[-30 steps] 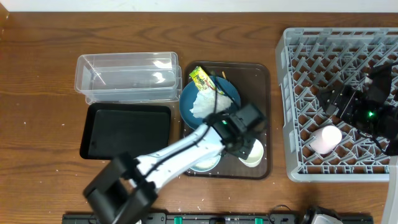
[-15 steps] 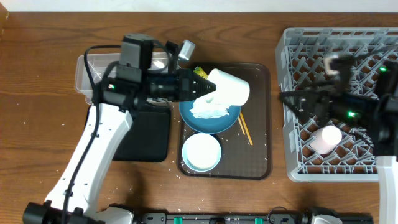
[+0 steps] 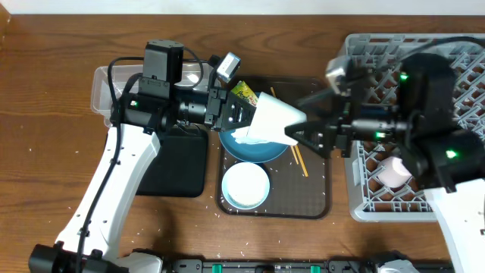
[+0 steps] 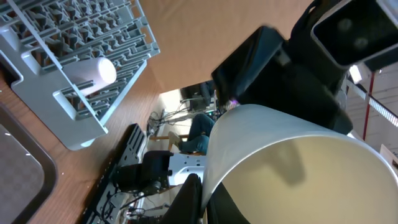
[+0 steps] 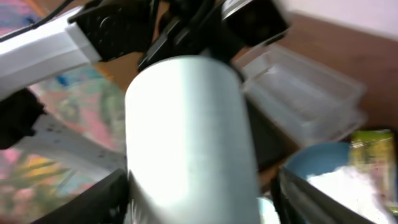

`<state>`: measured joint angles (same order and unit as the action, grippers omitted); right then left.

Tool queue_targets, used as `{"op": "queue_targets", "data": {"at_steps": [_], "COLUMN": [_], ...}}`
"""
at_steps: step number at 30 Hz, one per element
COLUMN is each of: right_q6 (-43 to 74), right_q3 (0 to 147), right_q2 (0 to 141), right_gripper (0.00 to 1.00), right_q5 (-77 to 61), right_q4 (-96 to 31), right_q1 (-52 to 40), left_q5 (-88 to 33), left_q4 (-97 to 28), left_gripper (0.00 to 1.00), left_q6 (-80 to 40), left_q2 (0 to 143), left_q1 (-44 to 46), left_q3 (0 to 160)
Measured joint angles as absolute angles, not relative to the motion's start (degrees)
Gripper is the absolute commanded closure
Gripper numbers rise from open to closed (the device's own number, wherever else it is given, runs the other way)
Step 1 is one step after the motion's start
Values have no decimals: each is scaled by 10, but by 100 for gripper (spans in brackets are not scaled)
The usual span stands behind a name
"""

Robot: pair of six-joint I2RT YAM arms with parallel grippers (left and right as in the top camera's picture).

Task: Sort waste into correct bins and load items into the dishwasher rack
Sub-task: 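Hand the pale yellow cup from left to right gripper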

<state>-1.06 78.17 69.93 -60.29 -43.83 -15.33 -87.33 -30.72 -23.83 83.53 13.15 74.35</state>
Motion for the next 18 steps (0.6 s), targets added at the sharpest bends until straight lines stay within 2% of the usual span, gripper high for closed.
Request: {"op": "queue_targets", "data": {"at_steps": [8,9,11,12,14,18], "right_q6": [-9,-10,-10,-10,-10,-3], "right_q3": [782,782,782,782,782,781], "right_q2": [706,706,706,706,706,690], "right_gripper": [55,56,58,59,60,56], "right_q5": [-611,-611,-610,-607,-597,-559], "right_q4": [-453,-453,-454,-455,-458,-488], "right_q1": [-168,-168,-168,-168,-167,-128], "left_q5": [-882,-882,-882,-884,-885,-872], "left_q4": [-303,-301,-296,-295,-296,-295], "left_gripper": [93,88,55,43,34,30], "left_q6": [-240,-240,-237,-238,-241,-241], "left_q2": [835,835,835,835,835,835], "left_q1": [130,130,130,130,130,130], "left_q3": [743,743,743,743,743,743]}}
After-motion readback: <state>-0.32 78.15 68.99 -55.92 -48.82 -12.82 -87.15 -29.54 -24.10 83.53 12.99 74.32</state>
